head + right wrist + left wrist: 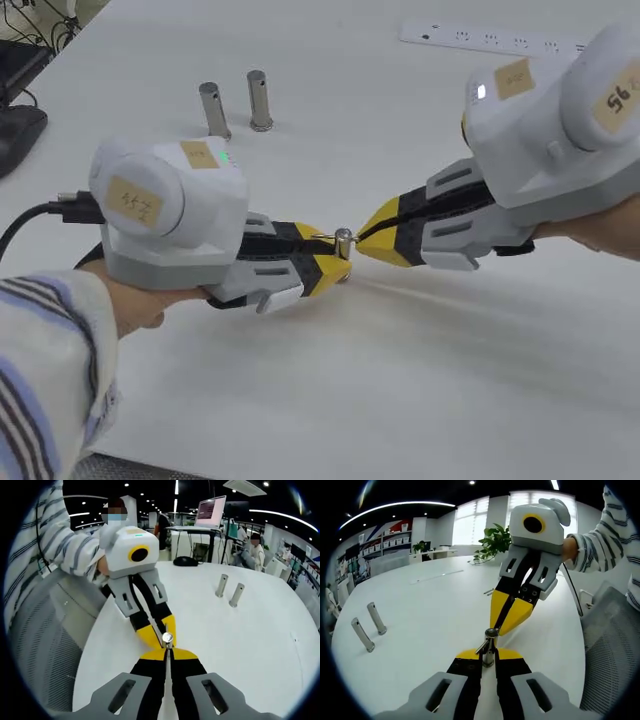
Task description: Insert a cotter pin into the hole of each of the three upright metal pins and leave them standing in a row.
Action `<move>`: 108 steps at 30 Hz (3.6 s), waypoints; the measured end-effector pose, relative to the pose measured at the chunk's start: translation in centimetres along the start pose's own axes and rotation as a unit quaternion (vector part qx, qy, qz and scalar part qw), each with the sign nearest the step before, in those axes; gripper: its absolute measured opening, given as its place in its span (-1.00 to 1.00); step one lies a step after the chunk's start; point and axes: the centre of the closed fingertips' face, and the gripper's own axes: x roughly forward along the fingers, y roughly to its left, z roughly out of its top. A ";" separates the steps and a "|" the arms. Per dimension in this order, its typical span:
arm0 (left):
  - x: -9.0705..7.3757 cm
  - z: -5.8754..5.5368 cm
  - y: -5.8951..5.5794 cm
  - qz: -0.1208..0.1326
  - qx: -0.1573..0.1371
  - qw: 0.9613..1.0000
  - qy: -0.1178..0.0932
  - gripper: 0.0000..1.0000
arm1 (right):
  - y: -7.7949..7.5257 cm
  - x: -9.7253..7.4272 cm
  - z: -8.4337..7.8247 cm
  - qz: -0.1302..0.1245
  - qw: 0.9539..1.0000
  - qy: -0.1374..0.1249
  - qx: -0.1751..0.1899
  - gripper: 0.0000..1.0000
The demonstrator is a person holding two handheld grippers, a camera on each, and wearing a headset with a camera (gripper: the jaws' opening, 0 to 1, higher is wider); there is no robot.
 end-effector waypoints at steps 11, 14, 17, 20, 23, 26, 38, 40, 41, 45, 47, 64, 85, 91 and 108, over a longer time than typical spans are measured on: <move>-0.1 -0.3 0.0 0.002 -0.003 1.000 0.006 -0.83 | 0.1 0.0 0.2 0.002 1.000 -0.005 0.000 -0.79; -0.3 -0.4 0.0 0.004 -0.005 1.000 0.008 -0.76 | 0.0 0.1 0.2 -0.001 1.000 -0.008 -0.001 -0.72; -0.6 -0.4 -0.3 -0.005 -0.013 1.000 0.008 -0.68 | 0.0 0.0 0.2 -0.002 1.000 -0.011 -0.001 -0.69; -1.0 -0.3 -0.3 -0.006 -0.016 1.000 0.008 -0.59 | 0.1 0.1 0.0 -0.004 1.000 -0.015 0.005 -0.68; -1.4 -0.4 -0.2 -0.003 -0.021 1.000 0.008 -0.51 | 0.0 0.1 -0.3 -0.007 1.000 -0.022 0.017 -0.65; -1.8 -0.5 -0.1 -0.002 -0.021 1.000 0.010 -0.39 | 0.2 0.2 -0.6 -0.008 0.999 -0.025 0.026 -0.64; -3.5 -0.9 -0.4 0.001 -0.035 0.999 0.019 0.11 | 0.5 1.4 -1.2 -0.010 0.997 -0.043 0.056 -0.62; -3.8 -0.9 -0.6 0.001 -0.038 0.999 0.018 0.22 | 0.5 1.5 -1.2 -0.011 0.997 -0.045 0.059 -0.62; -3.9 -0.9 -0.5 0.007 -0.039 0.999 0.017 0.31 | 0.5 1.6 -1.2 -0.012 0.997 -0.046 0.061 -0.62; -4.4 -1.0 -0.4 0.018 -0.046 0.999 0.017 0.60 | 0.3 1.9 -1.3 -0.014 0.996 -0.051 0.067 -0.62; -4.6 -1.0 -0.7 0.018 -0.042 0.999 0.019 0.63 | 0.4 2.0 -1.3 -0.014 0.996 -0.052 0.069 -0.62; -6.0 -1.2 -1.7 0.037 -0.052 0.998 0.015 0.99 | 0.2 3.1 -1.1 -0.024 0.994 -0.067 0.083 -0.68; -6.7 -1.2 -1.7 0.051 -0.054 0.997 0.013 0.98 | -0.7 3.0 -1.1 -0.066 0.993 -0.074 0.058 -0.81; -6.6 -1.1 -1.5 0.053 -0.057 0.997 0.012 0.96 | -2.6 2.7 -0.5 -0.100 0.989 -0.082 0.075 -0.80; -7.0 -1.0 -1.1 0.062 -0.067 0.996 0.010 0.98 | -4.2 3.1 -1.0 -0.115 0.988 -0.073 0.067 -0.80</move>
